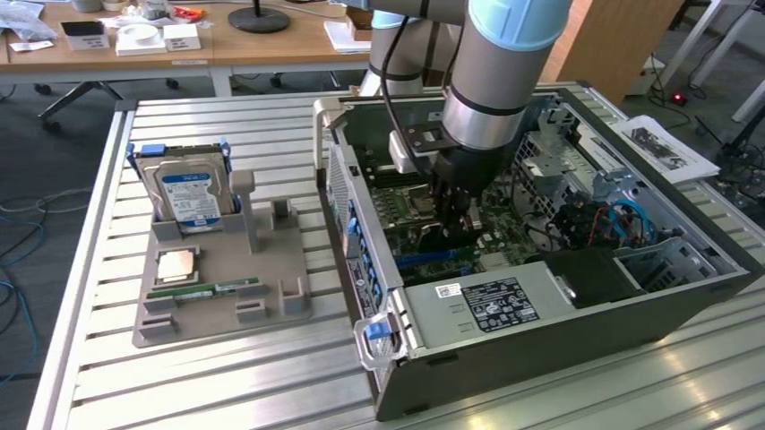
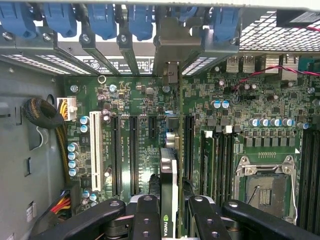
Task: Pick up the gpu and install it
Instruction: 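Insert the gpu into the slot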
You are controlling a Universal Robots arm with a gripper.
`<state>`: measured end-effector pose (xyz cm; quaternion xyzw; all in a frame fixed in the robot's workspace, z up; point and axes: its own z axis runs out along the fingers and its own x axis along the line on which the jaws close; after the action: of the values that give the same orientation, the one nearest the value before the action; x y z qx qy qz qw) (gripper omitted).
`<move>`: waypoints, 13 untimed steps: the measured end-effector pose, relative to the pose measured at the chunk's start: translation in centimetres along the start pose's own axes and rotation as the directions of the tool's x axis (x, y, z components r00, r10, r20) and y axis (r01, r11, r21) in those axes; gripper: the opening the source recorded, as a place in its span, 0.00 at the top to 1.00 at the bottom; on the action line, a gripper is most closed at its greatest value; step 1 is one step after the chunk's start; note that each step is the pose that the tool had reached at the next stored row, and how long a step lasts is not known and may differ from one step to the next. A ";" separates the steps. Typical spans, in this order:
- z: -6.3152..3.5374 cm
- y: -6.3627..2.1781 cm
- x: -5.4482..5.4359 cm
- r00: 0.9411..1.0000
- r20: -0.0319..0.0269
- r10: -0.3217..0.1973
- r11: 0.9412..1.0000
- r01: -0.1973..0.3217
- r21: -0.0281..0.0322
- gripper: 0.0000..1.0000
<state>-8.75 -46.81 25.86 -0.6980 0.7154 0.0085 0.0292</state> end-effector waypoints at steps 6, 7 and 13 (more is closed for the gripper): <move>0.01 0.04 -0.1 1.000 0.000 0.000 1.000 0.000 0.001 0.73; 0.01 0.04 -0.1 1.000 0.000 0.000 1.000 0.000 0.001 0.73; 0.12 0.04 0.0 1.000 0.000 0.000 1.000 0.000 0.001 0.73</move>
<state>-8.79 -46.76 25.74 -0.6980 0.7154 0.0080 0.0297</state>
